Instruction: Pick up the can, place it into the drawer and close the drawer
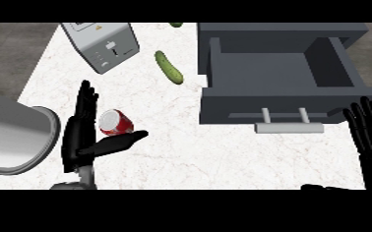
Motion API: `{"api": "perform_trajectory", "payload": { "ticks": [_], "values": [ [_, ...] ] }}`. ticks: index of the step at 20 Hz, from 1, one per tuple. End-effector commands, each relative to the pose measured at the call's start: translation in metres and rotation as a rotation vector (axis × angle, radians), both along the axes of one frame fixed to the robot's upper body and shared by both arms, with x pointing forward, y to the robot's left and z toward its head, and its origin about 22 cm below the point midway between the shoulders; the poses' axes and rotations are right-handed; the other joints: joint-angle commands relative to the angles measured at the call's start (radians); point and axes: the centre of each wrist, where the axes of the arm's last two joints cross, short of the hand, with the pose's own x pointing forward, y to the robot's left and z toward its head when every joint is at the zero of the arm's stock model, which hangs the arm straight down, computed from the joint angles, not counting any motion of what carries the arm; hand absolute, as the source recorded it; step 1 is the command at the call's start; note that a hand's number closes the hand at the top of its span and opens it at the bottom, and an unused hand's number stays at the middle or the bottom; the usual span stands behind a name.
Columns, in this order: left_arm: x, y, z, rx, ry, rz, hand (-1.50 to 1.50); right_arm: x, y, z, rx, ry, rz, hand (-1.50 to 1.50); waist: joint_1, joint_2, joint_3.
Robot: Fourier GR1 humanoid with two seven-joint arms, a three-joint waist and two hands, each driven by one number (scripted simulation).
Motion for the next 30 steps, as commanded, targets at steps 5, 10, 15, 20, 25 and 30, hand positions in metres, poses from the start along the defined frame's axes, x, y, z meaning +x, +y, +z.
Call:
{"api": "perform_trajectory", "payload": {
  "ticks": [5,10,15,20,25,30],
  "values": [
    [0.001,0.031,-0.014,0.013,0.019,0.025,-1.5,0.022,-0.018,-0.001,-0.006,-0.016,-0.008,-1.5,0.003,0.0,0.0],
    [-0.024,0.026,-0.055,0.015,0.034,0.02,-1.5,0.008,0.005,0.009,-0.006,-0.005,0.004,-1.5,0.002,0.0,0.0],
    [-0.019,0.046,-0.069,0.008,0.045,0.03,-1.5,-0.008,0.003,-0.009,-0.008,0.002,-0.002,-1.5,0.0,0.0,0.0],
    [-0.03,0.034,-0.07,-0.014,0.064,0.035,-1.5,-0.009,0.002,-0.01,0.01,-0.027,-0.021,-1.5,0.001,-0.001,0.0],
    [-0.028,0.058,-0.101,-0.001,0.055,0.042,-1.5,0.003,-0.004,0.003,-0.011,-0.008,-0.02,-1.5,0.001,0.0,0.0],
    [-0.045,0.059,-0.127,-0.046,0.098,0.072,-1.5,-0.017,-0.005,0.01,-0.004,-0.02,-0.02,-1.5,-0.001,0.0,0.0]
  ]
}}
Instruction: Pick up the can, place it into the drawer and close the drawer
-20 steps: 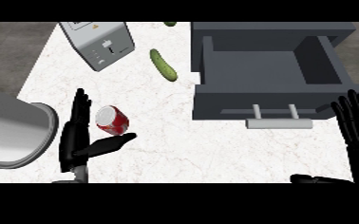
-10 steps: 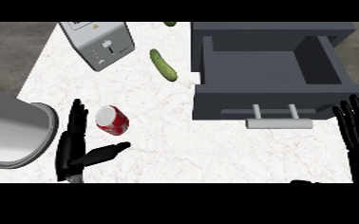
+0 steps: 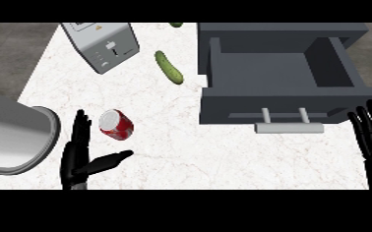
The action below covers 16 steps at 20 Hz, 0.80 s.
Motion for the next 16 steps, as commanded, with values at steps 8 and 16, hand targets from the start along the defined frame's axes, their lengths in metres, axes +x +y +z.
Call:
{"api": "perform_trajectory", "payload": {
  "ticks": [8,16],
  "values": [
    [0.026,0.02,-0.006,-0.037,0.003,-0.003,-1.5,0.001,-0.012,0.006,0.007,-0.022,0.006,-1.5,-0.001,0.0,0.0],
    [0.04,-0.001,-0.016,-0.03,-0.003,0.003,-1.5,-0.003,-0.005,0.016,0.009,-0.008,0.0,-1.5,-0.001,0.0,0.0]
  ]
}}
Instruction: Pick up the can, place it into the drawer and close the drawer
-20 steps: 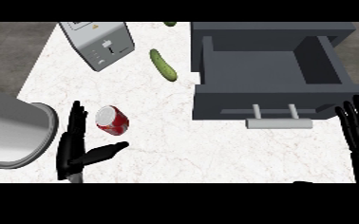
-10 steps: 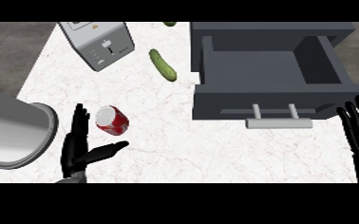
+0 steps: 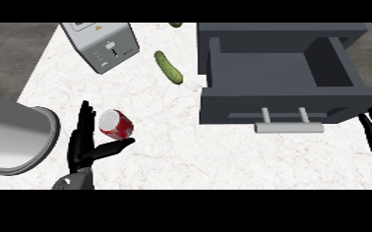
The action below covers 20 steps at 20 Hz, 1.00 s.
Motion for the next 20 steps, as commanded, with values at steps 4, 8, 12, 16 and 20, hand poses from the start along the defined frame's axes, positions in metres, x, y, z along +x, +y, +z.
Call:
{"api": "perform_trajectory", "payload": {
  "ticks": [4,8,12,16,20],
  "values": [
    [0.016,-0.009,0.004,-0.014,0.008,-0.006,-1.5,-0.014,0.006,-0.011,-0.003,0.008,0.007,-1.5,-0.001,0.0,0.0],
    [0.026,-0.041,-0.002,-0.029,0.0,-0.012,-1.5,0.002,-0.001,-0.001,0.008,-0.007,-0.019,-1.5,-0.001,0.0,0.0],
    [0.041,-0.03,0.007,-0.005,-0.015,-0.056,-1.5,0.0,-0.005,-0.005,0.017,-0.011,0.004,-1.5,-0.002,0.001,0.0],
    [0.039,-0.033,-0.001,-0.024,-0.007,-0.072,-1.5,-0.009,-0.008,-0.003,0.018,-0.002,0.002,-1.5,-0.003,0.001,0.0],
    [0.045,-0.026,0.007,-0.016,-0.041,-0.084,1.5,-0.02,0.008,-0.006,0.001,-0.008,-0.001,-1.5,-0.003,0.0,0.0]
  ]
}}
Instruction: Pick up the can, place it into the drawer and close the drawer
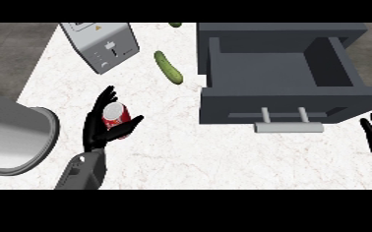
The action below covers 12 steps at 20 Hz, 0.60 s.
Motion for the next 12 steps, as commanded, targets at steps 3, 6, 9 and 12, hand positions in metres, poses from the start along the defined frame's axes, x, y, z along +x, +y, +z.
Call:
{"api": "perform_trajectory", "payload": {
  "ticks": [3,6,9,12],
  "values": [
    [0.005,-0.016,0.01,-0.044,-0.041,-0.057,1.5,0.007,0.01,0.002,0.019,-0.008,-0.005,-1.5,0.003,-0.001,0.0],
    [0.018,-0.026,0.01,-0.09,-0.04,-0.058,1.5,0.011,0.007,0.004,0.0,-0.008,0.003,-1.5,0.001,0.0,0.0],
    [0.02,-0.031,0.018,-0.083,-0.068,-0.076,1.5,-0.003,0.006,0.015,0.015,-0.009,-0.007,-1.5,0.001,-0.001,0.0],
    [0.014,-0.033,0.025,-0.1,-0.106,-0.105,1.5,0.008,0.001,0.002,0.015,0.0,-0.008,-1.5,0.004,-0.001,0.0]
  ]
}}
